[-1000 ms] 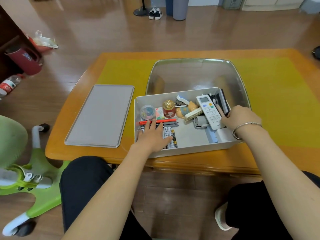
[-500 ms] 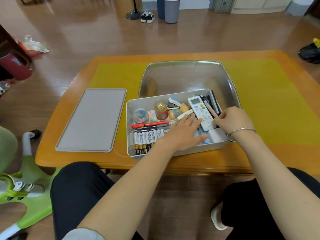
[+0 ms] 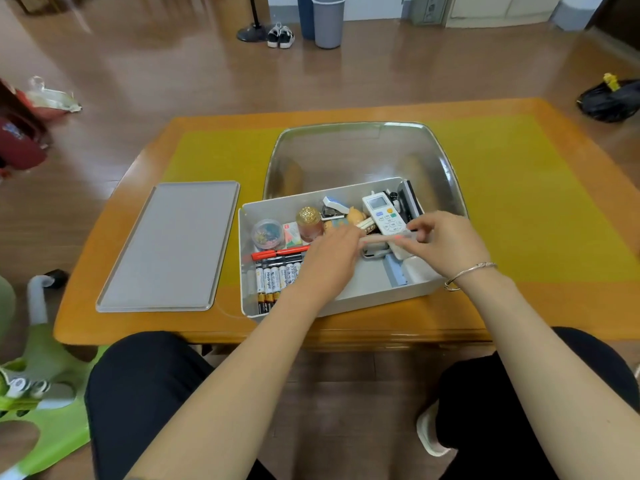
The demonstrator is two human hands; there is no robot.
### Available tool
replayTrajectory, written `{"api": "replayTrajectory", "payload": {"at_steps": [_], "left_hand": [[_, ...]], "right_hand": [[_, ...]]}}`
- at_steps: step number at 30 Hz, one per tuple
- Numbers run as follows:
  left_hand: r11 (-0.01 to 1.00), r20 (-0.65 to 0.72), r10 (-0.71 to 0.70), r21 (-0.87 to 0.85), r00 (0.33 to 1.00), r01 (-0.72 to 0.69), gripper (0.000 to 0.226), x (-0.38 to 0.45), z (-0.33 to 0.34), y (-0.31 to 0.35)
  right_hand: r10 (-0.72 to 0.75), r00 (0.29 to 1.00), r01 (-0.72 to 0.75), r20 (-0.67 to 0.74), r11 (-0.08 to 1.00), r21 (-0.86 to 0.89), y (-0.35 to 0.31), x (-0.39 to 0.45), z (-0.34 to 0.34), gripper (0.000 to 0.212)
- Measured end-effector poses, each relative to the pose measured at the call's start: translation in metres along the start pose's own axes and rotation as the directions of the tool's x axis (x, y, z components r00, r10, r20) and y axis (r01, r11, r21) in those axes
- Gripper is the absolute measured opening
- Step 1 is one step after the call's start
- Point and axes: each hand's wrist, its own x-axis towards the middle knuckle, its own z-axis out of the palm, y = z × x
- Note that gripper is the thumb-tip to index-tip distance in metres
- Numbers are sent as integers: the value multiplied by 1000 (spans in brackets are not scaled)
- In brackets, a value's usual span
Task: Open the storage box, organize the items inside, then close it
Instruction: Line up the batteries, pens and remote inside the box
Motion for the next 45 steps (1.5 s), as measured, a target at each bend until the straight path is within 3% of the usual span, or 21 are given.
{"api": "replayTrajectory", "payload": {"at_steps": [4,7,10,16,24,32,36,40,45], "left_hand": [[973,-69,-195,-137,978,184,14,-6,0,-3],[940,-20,-228,-265,974,214,16,-2,2,7],[894,86,-195,-394,977,214,13,3,6,18],[800,191,-185,-540,964,260,11,6,17,25],[740,202,-158,-623,967,251,9,9,22,22],[709,212,-150,-657,966,255,17,12,21,23],[707,214,-158,-658,964,261,15,12,21,23],[705,210,-178,-654,961,273,12,13,20,24],[701,231,-182,-651,956,291,13,16,15,30]], "right_hand": [[121,990,-131,-72,978,-160,5,3,-2,13],[187,982,-180,-8,934,-309,0,7,5,24],[213,976,-182,35,898,-402,-6,13,11,18],[207,972,-147,108,901,-407,-1,16,13,13],[205,967,-146,154,933,-329,-1,16,15,21],[291,931,-182,220,892,-414,-14,18,12,13],[235,961,-193,146,948,-254,-8,15,11,17],[128,990,-130,-60,991,-31,0,11,9,15],[86,935,-40,-345,990,139,7,0,10,12]]}}
